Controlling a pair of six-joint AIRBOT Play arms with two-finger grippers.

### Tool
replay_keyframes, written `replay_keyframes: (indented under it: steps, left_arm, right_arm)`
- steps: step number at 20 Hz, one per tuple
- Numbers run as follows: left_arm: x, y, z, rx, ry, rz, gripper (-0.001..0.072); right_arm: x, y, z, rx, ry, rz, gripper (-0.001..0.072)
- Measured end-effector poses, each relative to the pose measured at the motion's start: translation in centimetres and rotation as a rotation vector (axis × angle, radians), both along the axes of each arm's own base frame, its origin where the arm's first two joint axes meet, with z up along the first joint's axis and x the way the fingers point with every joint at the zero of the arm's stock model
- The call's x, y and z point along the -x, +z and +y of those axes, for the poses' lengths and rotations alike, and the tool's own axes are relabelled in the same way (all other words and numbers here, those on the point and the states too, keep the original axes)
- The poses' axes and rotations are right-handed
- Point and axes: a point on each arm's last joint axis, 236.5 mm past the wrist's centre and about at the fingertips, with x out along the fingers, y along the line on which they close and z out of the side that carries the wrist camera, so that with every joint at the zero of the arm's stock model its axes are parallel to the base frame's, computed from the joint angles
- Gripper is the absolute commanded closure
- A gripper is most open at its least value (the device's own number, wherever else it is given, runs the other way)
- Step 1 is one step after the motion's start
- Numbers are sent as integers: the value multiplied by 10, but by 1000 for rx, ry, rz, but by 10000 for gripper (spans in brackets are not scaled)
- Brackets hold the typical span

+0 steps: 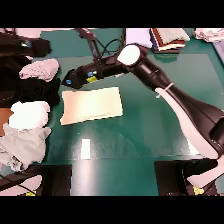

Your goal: Fold the shirts.

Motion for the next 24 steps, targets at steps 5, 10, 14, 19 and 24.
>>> replay_keyframes:
  steps: [5,10,14,19,24]
  left_arm:
    - [14,11,-7,-19,-22,-16,681]
    - [17,14,-38,-22,-87,-42,681]
    - [17,5,-60,-27,-134,-30,681]
    - [14,-11,-79,-29,-173,0,681]
    - [14,-16,-86,-25,-185,15,681]
  right_arm:
    - [-34,-57,-66,192,-54,59,410]
    - [-59,-158,-207,425,-288,308,33]
    - [-55,-221,-264,409,-454,546,90]
    - [-55,-255,-232,315,-449,692,109]
    - [-71,-263,-157,282,-354,641,582]
